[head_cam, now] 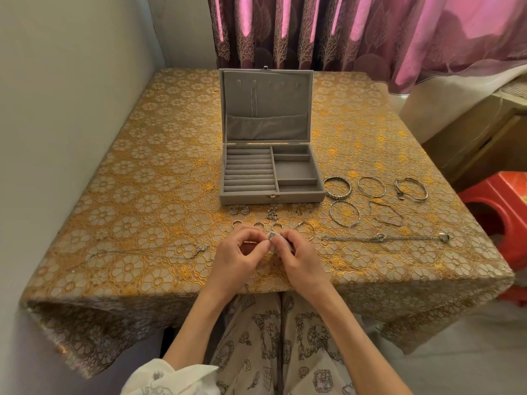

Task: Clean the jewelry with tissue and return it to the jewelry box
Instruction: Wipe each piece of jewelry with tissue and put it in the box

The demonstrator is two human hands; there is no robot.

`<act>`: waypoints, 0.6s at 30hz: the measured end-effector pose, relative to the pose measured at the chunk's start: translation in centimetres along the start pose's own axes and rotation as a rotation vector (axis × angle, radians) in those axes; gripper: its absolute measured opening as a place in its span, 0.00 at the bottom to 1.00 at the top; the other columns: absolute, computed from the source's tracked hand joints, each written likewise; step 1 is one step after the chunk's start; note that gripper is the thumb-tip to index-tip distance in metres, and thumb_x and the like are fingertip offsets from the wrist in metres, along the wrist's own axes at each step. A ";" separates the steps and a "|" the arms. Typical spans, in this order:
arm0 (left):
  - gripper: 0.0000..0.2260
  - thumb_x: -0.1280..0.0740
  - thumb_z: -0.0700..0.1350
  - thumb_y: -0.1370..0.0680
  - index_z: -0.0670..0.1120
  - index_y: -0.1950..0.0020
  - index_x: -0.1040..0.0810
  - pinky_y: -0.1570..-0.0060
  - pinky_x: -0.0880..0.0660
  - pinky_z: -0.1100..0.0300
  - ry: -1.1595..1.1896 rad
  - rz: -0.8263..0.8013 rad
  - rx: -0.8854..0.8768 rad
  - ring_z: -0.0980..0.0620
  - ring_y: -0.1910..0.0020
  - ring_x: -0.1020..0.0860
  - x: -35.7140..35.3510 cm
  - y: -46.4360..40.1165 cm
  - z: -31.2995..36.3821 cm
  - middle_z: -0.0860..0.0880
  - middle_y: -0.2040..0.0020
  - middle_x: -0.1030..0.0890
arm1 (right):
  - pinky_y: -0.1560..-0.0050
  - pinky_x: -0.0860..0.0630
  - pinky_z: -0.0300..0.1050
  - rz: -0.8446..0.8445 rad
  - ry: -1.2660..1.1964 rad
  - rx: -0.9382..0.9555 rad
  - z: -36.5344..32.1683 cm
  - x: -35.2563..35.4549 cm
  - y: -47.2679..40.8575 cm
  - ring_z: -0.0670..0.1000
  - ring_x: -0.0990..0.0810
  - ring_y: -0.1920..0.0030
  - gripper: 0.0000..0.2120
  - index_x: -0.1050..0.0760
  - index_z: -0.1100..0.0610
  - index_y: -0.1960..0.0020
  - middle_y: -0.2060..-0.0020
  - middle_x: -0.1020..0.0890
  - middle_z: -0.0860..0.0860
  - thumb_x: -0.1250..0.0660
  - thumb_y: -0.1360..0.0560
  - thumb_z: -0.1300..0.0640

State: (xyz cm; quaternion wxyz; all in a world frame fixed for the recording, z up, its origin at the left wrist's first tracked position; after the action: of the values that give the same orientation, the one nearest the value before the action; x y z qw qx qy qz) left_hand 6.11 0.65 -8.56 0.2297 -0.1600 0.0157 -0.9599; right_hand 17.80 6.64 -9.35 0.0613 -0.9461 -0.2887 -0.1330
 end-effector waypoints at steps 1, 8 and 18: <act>0.02 0.30 0.40 0.27 0.45 0.60 0.20 0.57 0.25 0.66 -0.016 -0.006 -0.008 0.58 0.56 0.23 0.0 0.0 0.0 0.52 0.54 0.22 | 0.69 0.35 0.39 -0.013 -0.017 -0.007 -0.1 0.0 0.0 0.42 0.33 0.70 0.07 0.27 0.55 0.59 0.70 0.28 0.43 0.39 0.22 0.56; 0.05 0.32 0.44 0.25 0.44 0.58 0.20 0.61 0.28 0.67 -0.094 -0.059 -0.064 0.59 0.61 0.25 -0.4 0.0 0.2 0.51 0.58 0.22 | 0.71 0.36 0.32 -0.105 -0.084 -0.017 -0.7 0.5 0.2 0.40 0.33 0.71 0.05 0.26 0.60 0.53 0.68 0.28 0.48 0.39 0.22 0.60; 0.04 0.33 0.44 0.24 0.47 0.58 0.21 0.61 0.28 0.66 -0.124 -0.034 -0.061 0.60 0.62 0.25 0.0 -0.1 0.0 0.53 0.60 0.22 | 0.73 0.32 0.32 -0.050 -0.276 -0.070 -1.0 1.2 0.5 0.41 0.27 0.74 0.09 0.22 0.62 0.50 0.70 0.22 0.51 0.40 0.22 0.60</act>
State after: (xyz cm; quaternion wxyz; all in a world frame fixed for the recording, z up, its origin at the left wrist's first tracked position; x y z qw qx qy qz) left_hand 6.04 0.77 -8.59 0.2091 -0.2263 0.0278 -0.9509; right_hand 18.81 6.70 -8.10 -0.0151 -0.9496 -0.3129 -0.0129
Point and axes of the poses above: each hand's wrist, its own y-axis away from the middle knuckle, its own x-axis out of the back of the hand, z = x × y, the point moved 3 cm from there along -y, towards the middle knuckle
